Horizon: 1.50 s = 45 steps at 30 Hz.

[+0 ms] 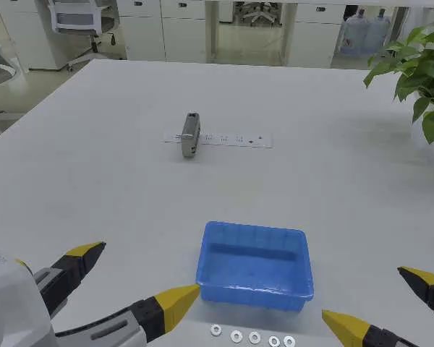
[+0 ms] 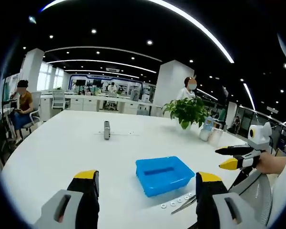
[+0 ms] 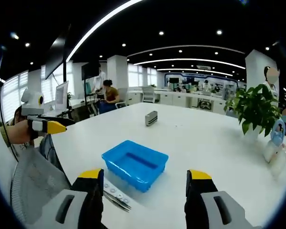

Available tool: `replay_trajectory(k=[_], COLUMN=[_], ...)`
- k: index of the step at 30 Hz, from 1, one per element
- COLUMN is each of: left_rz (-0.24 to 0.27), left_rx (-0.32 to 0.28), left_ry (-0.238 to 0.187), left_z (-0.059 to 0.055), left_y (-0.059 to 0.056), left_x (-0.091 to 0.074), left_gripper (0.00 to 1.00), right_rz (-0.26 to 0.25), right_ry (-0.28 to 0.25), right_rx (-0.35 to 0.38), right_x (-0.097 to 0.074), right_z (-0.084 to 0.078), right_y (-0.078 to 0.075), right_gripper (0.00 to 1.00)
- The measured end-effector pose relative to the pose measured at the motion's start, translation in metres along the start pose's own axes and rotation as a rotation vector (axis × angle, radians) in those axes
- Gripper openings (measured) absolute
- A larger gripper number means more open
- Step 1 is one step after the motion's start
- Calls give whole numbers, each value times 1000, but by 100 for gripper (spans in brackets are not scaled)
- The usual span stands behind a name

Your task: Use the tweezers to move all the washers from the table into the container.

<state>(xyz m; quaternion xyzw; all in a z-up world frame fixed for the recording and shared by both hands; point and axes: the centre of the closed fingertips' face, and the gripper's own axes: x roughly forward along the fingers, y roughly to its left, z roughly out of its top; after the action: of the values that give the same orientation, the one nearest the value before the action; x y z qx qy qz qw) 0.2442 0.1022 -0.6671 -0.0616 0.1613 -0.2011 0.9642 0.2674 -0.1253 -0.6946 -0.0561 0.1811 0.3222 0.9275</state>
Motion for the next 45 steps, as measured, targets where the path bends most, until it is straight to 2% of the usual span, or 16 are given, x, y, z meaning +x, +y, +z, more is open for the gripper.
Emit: replay_trajectory(k=[4, 11, 16, 19, 22, 33, 40, 45], left_rz=[5, 22, 25, 27, 30, 45, 54, 49], left_rx=[11, 1, -13, -4, -13, -21, -32, -20], left_ry=[0, -6, -6, -3, -10, -18, -25, -15], left_z=[1, 1, -1, -1, 1, -1, -3, -4], left_y=[1, 6, 5, 5, 4, 6, 6, 5], left_x=[-1, -5, -6, -6, -6, -13, -17, -17], left_gripper=[84, 83, 83, 83, 83, 83, 82, 82], right_rz=[8, 18, 28, 39, 44, 68, 87, 90], right_ry=[-6, -34, -37, -42, -24, -33, -21, -29], right_rx=[21, 30, 4, 21, 17, 12, 6, 21], right_x=[2, 8, 8, 9, 8, 12, 11, 10], right_z=[-1, 9, 13, 12, 8, 14, 10, 10], right_y=[-1, -1, 3, 5, 6, 13, 19, 20], right_gripper=[68, 69, 69, 69, 69, 69, 69, 65])
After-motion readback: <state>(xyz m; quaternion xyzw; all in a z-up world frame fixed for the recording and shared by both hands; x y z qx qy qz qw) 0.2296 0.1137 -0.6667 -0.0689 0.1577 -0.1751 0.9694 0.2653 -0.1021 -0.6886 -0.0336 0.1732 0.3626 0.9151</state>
